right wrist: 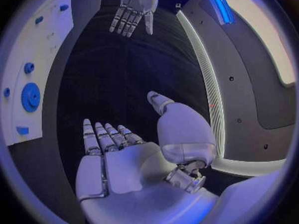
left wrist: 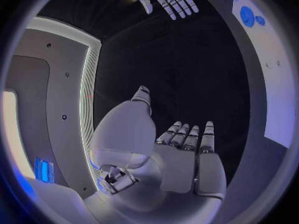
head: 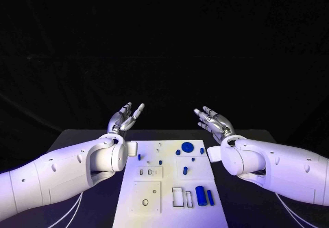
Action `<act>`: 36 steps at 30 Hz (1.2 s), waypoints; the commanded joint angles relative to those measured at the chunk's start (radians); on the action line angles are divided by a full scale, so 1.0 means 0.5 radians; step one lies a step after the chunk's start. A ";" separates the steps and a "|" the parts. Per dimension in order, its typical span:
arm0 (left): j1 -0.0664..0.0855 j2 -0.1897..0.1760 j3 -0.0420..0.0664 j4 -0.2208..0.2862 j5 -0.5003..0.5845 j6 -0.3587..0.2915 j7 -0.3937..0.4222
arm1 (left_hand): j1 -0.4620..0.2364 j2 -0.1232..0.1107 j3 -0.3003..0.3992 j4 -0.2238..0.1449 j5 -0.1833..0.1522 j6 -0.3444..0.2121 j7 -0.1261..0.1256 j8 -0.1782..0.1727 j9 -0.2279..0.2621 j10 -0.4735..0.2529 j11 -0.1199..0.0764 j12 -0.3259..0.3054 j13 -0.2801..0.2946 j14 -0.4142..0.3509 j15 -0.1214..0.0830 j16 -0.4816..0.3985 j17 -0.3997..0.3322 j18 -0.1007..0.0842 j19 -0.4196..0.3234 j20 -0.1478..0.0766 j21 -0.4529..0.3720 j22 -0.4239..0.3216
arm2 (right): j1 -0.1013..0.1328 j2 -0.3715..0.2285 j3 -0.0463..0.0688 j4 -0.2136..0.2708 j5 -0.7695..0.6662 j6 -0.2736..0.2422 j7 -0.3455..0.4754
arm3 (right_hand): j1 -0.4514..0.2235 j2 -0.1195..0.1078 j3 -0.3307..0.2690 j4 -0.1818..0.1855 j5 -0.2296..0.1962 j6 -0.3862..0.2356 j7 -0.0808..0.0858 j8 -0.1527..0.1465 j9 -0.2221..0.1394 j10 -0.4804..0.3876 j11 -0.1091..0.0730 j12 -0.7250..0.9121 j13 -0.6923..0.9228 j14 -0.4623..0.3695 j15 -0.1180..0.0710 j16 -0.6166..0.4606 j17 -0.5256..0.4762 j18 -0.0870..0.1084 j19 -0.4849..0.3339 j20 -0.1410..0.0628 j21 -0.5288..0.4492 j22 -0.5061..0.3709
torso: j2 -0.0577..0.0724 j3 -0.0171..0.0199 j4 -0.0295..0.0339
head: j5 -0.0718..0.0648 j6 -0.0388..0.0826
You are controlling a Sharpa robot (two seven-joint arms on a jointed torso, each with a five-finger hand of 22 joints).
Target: Assemble the parts on the task board
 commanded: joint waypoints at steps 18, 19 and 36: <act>0.002 -0.139 0.001 0.070 -0.116 0.242 -0.019 | 0.693 0.110 -0.159 -0.090 0.184 1.355 0.167 0.496 0.308 1.717 0.147 0.258 0.109 1.741 0.048 0.567 0.360 0.138 1.278 0.055 0.617 0.244 | 0.140 -0.023 -0.057 -0.236 -1.407 0.277 -0.257 | 0.624 -0.172 0.245 -0.562 0.176 1.528 0.207 0.539 0.359 1.796 -0.156 0.251 0.104 1.682 -0.178 0.440 0.327 0.228 1.293 -0.030 0.510 0.191 | 0.091 -0.0061 0.020 | -0.010 -0.038; 0.004 -0.149 0.001 0.083 -0.131 0.260 -0.024 | 0.707 0.111 -0.162 -0.086 0.185 1.384 0.155 0.503 0.316 1.762 0.140 0.258 0.111 1.778 0.037 0.574 0.379 0.137 1.312 0.043 0.621 0.240 | 0.147 -0.023 -0.056 -0.240 -1.482 0.288 -0.281 | 0.620 -0.181 0.250 -0.571 0.174 1.562 0.191 0.548 0.372 1.853 -0.174 0.245 0.106 1.743 -0.199 0.456 0.351 0.229 1.340 -0.049 0.527 0.196 | 0.096 -0.0059 0.020 | -0.009 -0.043; 0.019 -0.354 0.020 0.413 -0.263 0.420 -0.074 | 0.768 0.070 -0.242 -0.015 0.187 1.466 0.121 0.493 0.377 1.939 0.108 0.189 0.115 1.882 0.000 0.565 0.512 0.130 1.448 -0.002 0.615 0.210 | 0.246 0.021 -0.046 -0.168 -2.721 0.610 -0.867 | 0.548 -0.325 0.165 -0.577 0.280 1.709 0.083 0.562 0.604 2.141 -0.305 0.108 0.181 2.373 -0.417 0.871 0.903 0.220 1.835 -0.281 0.958 0.443 | 0.250 -0.0226 0.050 | -0.038 -0.055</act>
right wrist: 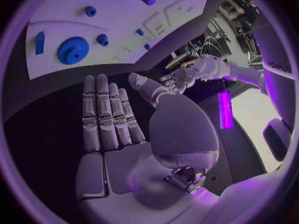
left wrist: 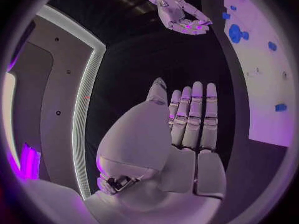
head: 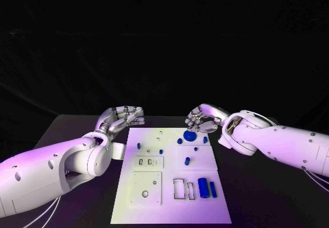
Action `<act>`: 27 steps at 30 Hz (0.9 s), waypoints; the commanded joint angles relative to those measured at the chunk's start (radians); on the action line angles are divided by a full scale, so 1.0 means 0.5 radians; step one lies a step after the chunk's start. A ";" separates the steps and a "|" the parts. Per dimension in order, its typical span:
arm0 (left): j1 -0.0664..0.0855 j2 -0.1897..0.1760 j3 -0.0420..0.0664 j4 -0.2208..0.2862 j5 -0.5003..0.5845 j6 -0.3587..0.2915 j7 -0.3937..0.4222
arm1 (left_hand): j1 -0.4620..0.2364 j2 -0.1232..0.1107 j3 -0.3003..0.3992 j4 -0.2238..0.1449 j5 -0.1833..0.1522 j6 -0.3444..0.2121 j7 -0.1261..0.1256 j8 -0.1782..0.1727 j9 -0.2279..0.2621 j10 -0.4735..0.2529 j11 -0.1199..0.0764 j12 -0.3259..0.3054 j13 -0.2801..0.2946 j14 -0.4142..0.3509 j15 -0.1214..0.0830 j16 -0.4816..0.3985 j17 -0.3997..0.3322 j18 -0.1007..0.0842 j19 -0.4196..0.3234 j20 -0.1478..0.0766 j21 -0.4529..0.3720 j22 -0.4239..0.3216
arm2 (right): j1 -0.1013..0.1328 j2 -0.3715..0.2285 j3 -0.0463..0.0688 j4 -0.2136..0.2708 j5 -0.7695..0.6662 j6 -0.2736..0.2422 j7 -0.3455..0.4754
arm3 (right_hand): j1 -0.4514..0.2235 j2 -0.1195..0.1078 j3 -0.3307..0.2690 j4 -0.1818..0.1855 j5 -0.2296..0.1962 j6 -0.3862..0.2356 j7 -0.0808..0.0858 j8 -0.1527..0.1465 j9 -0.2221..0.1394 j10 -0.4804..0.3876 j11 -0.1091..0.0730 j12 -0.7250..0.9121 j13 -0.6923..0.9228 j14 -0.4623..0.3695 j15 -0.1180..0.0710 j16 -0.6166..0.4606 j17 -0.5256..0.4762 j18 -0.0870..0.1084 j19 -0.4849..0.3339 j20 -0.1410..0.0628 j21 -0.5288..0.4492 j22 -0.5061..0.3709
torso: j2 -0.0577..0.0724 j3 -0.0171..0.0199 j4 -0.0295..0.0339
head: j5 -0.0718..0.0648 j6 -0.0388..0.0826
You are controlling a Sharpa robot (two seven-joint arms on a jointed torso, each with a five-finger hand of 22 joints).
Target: Assemble the parts on the task board
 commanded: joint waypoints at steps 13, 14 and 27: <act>0.011 -0.073 0.040 0.189 -0.032 0.143 -0.033 | 0.022 0.003 -0.045 0.023 0.006 -0.015 0.014 -0.012 0.023 -0.005 0.014 -0.053 -0.001 -0.041 0.017 -0.040 0.033 0.035 0.012 0.009 -0.014 -0.019 | 0.008 0.131 -0.001 -0.011 -0.784 0.228 -0.377 | -0.062 -0.100 -0.042 0.021 0.048 0.059 -0.040 -0.102 0.270 -0.008 -0.057 -0.057 0.171 0.587 -0.121 1.786 1.459 -0.087 0.535 -0.136 1.525 1.510 | 0.142 -0.0161 0.027 | -0.013 -0.008; 0.012 -0.075 0.042 0.193 -0.031 0.144 -0.033 | 0.022 0.003 -0.048 0.024 0.005 -0.017 0.016 -0.014 0.025 -0.007 0.016 -0.058 -0.001 -0.045 0.018 -0.044 0.036 0.035 0.012 0.010 -0.016 -0.021 | 0.007 0.135 -0.001 -0.014 -0.796 0.228 -0.386 | -0.063 -0.100 -0.041 0.022 0.049 0.058 -0.040 -0.106 0.277 -0.011 -0.057 -0.058 0.175 0.606 -0.120 1.839 1.508 -0.097 0.565 -0.135 1.583 1.588 | 0.145 -0.0172 0.027 | -0.012 -0.005; 0.016 -0.086 0.048 0.204 -0.025 0.154 -0.042 | 0.023 0.004 -0.056 0.026 -0.001 -0.023 0.020 -0.018 0.029 -0.013 0.018 -0.067 -0.002 -0.053 0.021 -0.052 0.041 0.035 0.013 0.012 -0.019 -0.024 | -0.001 0.170 -0.003 -0.050 -0.862 0.258 -0.443 | -0.060 -0.099 -0.031 0.028 0.053 0.062 -0.043 -0.118 0.304 -0.029 -0.056 -0.061 0.185 0.684 -0.120 2.024 1.699 -0.147 0.711 -0.132 1.808 1.906 | 0.162 -0.0207 0.045 | -0.022 -0.006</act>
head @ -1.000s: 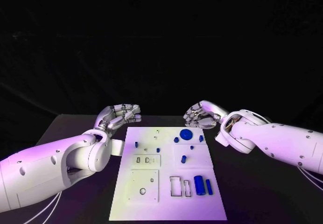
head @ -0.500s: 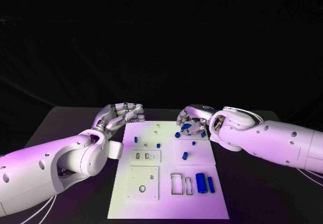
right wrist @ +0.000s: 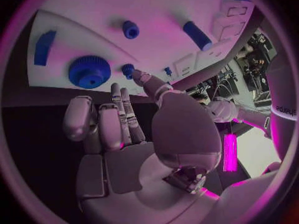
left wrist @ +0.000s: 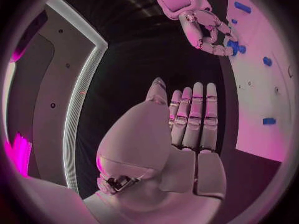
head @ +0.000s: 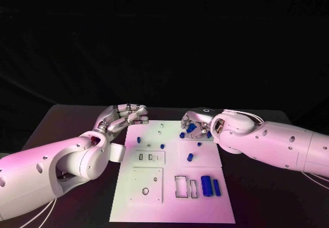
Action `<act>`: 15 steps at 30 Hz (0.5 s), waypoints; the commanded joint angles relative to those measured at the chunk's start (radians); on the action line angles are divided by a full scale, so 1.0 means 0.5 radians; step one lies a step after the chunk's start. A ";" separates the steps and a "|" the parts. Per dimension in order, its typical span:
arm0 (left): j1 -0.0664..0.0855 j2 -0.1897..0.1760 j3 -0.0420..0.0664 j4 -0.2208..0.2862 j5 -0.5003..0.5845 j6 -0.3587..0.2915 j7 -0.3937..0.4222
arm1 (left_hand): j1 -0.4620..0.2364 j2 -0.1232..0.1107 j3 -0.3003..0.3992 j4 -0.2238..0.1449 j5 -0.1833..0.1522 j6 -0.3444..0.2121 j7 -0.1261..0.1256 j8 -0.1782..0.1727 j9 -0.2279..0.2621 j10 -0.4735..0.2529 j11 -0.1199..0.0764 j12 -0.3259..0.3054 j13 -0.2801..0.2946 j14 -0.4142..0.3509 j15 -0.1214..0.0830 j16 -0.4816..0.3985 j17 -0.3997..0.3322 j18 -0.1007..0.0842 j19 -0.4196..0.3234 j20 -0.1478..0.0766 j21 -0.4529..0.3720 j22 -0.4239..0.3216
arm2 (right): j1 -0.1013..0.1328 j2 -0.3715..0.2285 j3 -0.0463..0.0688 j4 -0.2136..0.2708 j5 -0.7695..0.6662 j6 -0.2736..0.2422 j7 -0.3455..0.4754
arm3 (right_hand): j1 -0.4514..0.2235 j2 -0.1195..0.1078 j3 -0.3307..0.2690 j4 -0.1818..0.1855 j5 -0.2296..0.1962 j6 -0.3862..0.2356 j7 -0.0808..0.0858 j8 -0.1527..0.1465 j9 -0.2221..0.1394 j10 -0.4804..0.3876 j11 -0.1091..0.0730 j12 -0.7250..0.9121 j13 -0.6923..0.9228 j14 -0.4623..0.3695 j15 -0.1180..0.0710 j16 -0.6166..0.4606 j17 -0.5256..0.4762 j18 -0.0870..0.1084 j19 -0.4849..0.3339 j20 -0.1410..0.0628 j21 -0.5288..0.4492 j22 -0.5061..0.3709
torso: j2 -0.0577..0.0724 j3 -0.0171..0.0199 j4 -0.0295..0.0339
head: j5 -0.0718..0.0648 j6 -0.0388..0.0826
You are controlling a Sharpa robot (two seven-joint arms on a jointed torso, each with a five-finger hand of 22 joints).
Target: Assemble the parts on the task board
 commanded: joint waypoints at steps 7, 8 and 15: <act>0.004 -0.007 0.003 0.012 0.010 0.045 -0.001 | 0.023 0.005 -0.012 0.003 -0.003 -0.010 0.006 -0.012 0.003 -0.003 0.006 -0.015 -0.002 -0.019 -0.001 -0.015 0.004 0.034 0.002 0.007 -0.012 -0.003 | -0.018 0.035 -0.001 -0.029 -0.081 0.054 -0.044 | -0.007 0.005 0.016 0.012 0.013 0.027 0.004 -0.010 0.011 -0.008 -0.002 -0.001 0.006 0.056 -0.001 0.021 0.011 -0.040 0.017 -0.001 0.032 0.035 | 0.008 -0.0007 0.007 | -0.010 0.001; 0.004 -0.007 0.003 0.012 0.011 0.045 -0.001 | 0.023 0.005 -0.012 0.003 -0.003 -0.010 0.006 -0.012 0.003 -0.003 0.006 -0.015 -0.002 -0.019 -0.001 -0.015 0.004 0.034 0.002 0.007 -0.012 -0.003 | -0.018 0.037 -0.001 -0.030 -0.079 0.051 -0.043 | -0.007 0.008 0.018 0.014 0.014 0.030 0.003 -0.009 0.012 -0.005 -0.002 0.000 0.007 0.057 -0.001 0.027 0.018 -0.041 0.021 -0.001 0.038 0.044 | 0.008 -0.0010 0.006 | -0.009 0.001; 0.005 -0.009 0.004 0.010 0.016 0.044 -0.007 | 0.024 0.008 -0.014 0.003 -0.006 -0.013 0.007 -0.014 0.004 -0.005 0.008 -0.018 -0.002 -0.022 0.001 -0.018 0.007 0.034 0.002 0.008 -0.014 -0.005 | -0.021 0.049 -0.001 -0.033 -0.067 0.044 -0.040 | -0.008 0.022 0.040 0.024 0.011 0.045 -0.005 -0.006 0.022 0.021 -0.010 0.009 0.013 0.072 -0.007 0.062 0.056 -0.052 0.051 -0.004 0.082 0.109 | 0.013 -0.0011 0.006 | 0.003 -0.006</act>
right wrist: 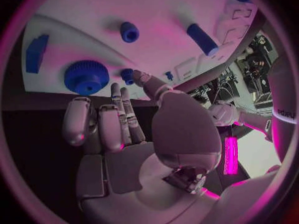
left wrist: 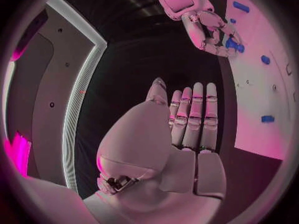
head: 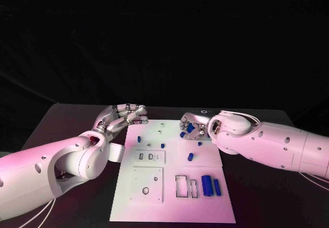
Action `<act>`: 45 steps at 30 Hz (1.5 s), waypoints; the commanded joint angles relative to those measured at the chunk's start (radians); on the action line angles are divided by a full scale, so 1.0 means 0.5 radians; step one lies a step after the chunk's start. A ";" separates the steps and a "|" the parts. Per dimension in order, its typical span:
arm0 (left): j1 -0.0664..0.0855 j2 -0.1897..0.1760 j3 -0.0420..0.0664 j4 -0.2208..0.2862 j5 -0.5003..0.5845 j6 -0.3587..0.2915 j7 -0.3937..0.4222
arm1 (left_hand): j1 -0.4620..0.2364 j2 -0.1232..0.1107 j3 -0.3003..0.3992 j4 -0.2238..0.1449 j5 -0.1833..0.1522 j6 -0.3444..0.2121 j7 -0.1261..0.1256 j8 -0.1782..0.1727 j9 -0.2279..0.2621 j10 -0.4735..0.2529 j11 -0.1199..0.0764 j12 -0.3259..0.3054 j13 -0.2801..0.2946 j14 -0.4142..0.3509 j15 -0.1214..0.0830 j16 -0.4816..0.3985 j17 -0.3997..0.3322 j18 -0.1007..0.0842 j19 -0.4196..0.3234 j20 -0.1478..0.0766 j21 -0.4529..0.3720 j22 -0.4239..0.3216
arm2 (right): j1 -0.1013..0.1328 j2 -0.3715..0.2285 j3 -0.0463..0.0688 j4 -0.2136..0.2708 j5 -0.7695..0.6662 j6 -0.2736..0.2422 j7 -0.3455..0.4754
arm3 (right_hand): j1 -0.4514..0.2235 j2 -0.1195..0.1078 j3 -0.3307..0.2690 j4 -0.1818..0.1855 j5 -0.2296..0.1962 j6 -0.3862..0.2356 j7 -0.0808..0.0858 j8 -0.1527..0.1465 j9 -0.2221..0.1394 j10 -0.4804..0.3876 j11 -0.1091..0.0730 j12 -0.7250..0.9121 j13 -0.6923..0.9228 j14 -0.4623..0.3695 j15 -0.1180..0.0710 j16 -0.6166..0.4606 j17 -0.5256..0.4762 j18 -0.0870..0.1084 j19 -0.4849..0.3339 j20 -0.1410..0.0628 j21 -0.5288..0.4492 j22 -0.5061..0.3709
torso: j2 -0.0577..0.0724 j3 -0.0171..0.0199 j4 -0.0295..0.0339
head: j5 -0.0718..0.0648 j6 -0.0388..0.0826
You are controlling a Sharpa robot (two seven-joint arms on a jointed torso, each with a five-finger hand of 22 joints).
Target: Assemble the parts on the task board
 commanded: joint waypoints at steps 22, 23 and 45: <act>0.009 -0.005 0.004 -0.001 0.013 0.041 -0.016 | 0.020 0.004 -0.014 -0.002 -0.011 -0.016 0.009 -0.017 0.005 -0.008 0.009 -0.016 -0.001 -0.011 0.002 -0.015 0.007 0.034 -0.001 0.010 -0.019 -0.006 | -0.022 0.037 -0.001 -0.039 -0.001 0.062 -0.008 | 0.002 0.054 0.161 0.027 -0.081 0.090 -0.033 0.024 0.054 0.105 -0.031 0.009 0.011 0.088 -0.028 0.073 0.050 -0.042 0.072 -0.023 0.104 0.153 | 0.009 0.0006 -0.001 | 0.019 -0.025; 0.009 -0.005 0.004 -0.001 0.013 0.041 -0.016 | 0.020 0.004 -0.014 -0.002 -0.011 -0.016 0.009 -0.017 0.005 -0.008 0.009 -0.016 -0.001 -0.011 0.002 -0.015 0.007 0.034 -0.001 0.010 -0.019 -0.006 | -0.023 0.039 -0.001 -0.041 -0.001 0.063 -0.009 | 0.002 0.054 0.161 0.027 -0.081 0.090 -0.033 0.024 0.054 0.105 -0.031 0.009 0.011 0.088 -0.028 0.073 0.050 -0.042 0.072 -0.023 0.104 0.153 | 0.008 0.0004 -0.001 | 0.019 -0.025; 0.013 -0.016 0.004 -0.021 0.020 0.036 -0.026 | 0.027 0.007 -0.015 -0.005 -0.023 -0.018 0.010 -0.019 0.009 -0.010 0.009 -0.021 -0.001 -0.010 0.002 -0.017 0.014 0.034 -0.001 0.010 -0.022 -0.009 | 0.000 0.006 0.012 0.071 0.043 -0.296 -0.121 | -0.002 0.086 0.237 0.078 -0.094 0.160 -0.071 0.079 0.121 0.198 -0.064 0.021 0.025 0.092 -0.054 0.098 0.061 -0.055 0.110 -0.044 0.153 0.234 | 0.004 -0.0013 -0.004 | 0.021 -0.006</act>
